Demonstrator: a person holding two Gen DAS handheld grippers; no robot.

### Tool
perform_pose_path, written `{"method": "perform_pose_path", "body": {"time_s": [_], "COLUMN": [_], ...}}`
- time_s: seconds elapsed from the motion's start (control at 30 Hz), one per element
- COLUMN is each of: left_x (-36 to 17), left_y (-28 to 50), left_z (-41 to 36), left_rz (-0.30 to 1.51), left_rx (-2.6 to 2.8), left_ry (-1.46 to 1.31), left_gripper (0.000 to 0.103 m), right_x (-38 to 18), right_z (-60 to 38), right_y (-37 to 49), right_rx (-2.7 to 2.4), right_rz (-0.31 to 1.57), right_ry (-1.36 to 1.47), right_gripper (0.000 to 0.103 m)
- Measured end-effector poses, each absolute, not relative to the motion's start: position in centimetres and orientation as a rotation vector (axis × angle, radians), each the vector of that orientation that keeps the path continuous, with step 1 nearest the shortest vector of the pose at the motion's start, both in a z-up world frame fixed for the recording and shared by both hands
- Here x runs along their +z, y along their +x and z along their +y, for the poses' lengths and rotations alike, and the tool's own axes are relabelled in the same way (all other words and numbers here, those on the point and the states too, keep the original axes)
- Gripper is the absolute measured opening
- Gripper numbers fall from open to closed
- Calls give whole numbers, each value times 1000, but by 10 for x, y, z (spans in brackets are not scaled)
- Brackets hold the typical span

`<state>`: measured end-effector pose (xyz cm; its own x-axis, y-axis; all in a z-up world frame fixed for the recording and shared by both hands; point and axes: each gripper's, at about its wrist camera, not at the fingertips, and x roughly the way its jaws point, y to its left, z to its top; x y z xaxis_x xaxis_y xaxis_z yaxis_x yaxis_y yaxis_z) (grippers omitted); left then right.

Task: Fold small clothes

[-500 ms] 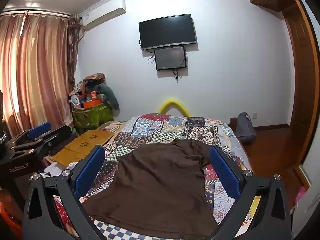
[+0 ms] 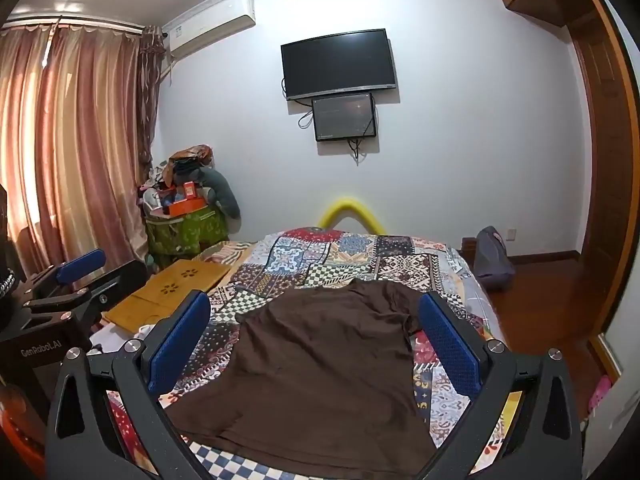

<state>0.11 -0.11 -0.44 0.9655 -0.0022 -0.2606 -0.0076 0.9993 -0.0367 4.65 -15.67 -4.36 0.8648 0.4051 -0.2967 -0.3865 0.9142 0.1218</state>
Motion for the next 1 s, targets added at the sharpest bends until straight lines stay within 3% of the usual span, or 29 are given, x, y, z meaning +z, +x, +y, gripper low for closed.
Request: {"method": "perform_pose_path", "body": {"time_s": [1.0], "left_x": [-3], "left_y": [0], "left_z": [0], "left_rz": [250], "left_rx": [2], "left_ry": [-42], "left_gripper": [103], "right_x": [-41], "right_z": [-160], "right_y": [44], "right_rx": [405], "right_rz": [313], "right_ry": [51], "right_gripper": [103]}}
